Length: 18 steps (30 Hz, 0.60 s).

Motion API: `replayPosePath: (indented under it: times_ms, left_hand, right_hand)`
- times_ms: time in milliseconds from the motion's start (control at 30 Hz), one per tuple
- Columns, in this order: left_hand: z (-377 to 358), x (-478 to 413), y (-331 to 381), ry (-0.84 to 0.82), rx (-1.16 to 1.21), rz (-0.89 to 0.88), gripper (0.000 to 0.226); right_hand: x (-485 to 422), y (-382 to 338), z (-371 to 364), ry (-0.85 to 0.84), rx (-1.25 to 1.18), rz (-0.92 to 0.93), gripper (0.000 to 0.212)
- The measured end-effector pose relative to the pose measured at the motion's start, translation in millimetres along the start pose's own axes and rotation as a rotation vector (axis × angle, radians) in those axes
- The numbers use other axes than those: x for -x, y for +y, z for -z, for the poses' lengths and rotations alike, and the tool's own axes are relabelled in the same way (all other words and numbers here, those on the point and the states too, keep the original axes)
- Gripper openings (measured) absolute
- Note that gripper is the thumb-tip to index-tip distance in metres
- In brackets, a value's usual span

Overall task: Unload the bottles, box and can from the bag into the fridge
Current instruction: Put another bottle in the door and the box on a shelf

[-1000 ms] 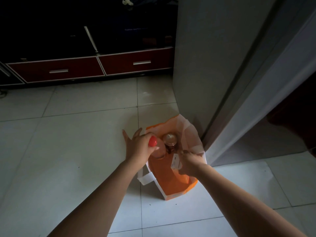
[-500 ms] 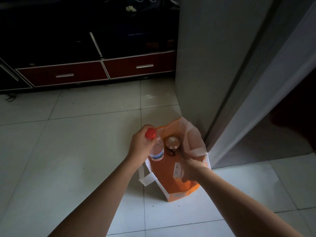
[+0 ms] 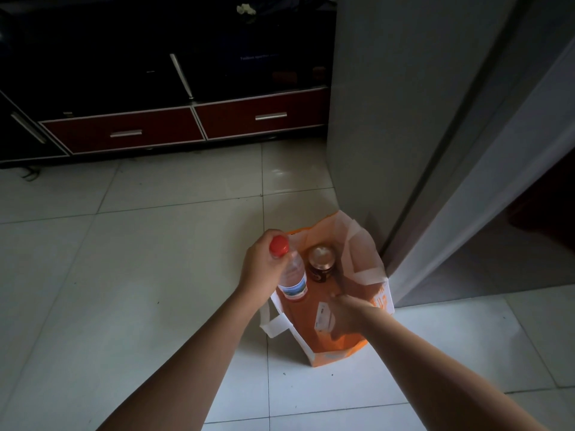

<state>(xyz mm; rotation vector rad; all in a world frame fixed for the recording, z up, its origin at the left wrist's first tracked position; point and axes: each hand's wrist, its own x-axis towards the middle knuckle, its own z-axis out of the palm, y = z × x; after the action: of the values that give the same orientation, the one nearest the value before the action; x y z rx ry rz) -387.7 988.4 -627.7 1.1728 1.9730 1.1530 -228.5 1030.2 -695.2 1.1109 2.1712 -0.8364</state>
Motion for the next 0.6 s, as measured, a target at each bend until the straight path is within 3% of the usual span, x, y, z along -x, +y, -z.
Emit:
replayPosePath:
  times_ms: [367,600]
  left_hand:
    - [-7,4,-4,-0.041,0.030,-0.007,0.022]
    - [5,8,15,0.056,0.074,-0.001,0.020]
  right_hand:
    - [-8,2,-8,-0.035,-0.037,0.042,0.078]
    - [15,-3,9,0.182,-0.196,0.103,0.081]
